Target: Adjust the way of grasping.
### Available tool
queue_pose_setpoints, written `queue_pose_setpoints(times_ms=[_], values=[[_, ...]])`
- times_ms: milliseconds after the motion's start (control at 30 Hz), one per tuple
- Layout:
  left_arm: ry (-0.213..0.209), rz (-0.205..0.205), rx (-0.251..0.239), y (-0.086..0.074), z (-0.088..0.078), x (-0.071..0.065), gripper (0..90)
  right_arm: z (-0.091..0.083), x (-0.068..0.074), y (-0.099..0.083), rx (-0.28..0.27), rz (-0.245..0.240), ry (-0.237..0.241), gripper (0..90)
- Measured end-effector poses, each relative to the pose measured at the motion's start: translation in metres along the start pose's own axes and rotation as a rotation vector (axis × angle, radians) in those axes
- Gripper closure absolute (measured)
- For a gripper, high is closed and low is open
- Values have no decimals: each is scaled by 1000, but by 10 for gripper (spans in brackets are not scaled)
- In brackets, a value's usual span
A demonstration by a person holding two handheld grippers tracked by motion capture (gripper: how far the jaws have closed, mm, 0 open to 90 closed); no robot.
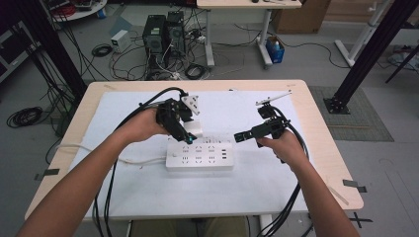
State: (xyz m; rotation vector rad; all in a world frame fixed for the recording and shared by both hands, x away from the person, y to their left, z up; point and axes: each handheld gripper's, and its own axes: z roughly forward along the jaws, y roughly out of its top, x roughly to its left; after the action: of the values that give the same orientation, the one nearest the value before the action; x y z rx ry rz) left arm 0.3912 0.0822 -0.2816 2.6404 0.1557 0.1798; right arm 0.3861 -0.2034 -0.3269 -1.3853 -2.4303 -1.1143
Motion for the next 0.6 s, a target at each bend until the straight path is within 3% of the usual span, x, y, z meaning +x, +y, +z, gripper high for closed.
queue_pose_setpoints(times_ms=[67,167,333,467,600], values=[[-4,11,-3,4,3,-1,426,2,0,-1,-24,29,53,18],[-4,27,-3,9,10,-2,426,4,0,-1,-49,62,84,18],[-13,39,-12,16,18,-3,426,8,0,-2,-72,146,187,18],[-10,46,-25,20,21,-4,426,13,3,-3,-78,165,215,18],[-14,52,-28,24,24,-6,426,17,5,-4,-103,227,290,20]])
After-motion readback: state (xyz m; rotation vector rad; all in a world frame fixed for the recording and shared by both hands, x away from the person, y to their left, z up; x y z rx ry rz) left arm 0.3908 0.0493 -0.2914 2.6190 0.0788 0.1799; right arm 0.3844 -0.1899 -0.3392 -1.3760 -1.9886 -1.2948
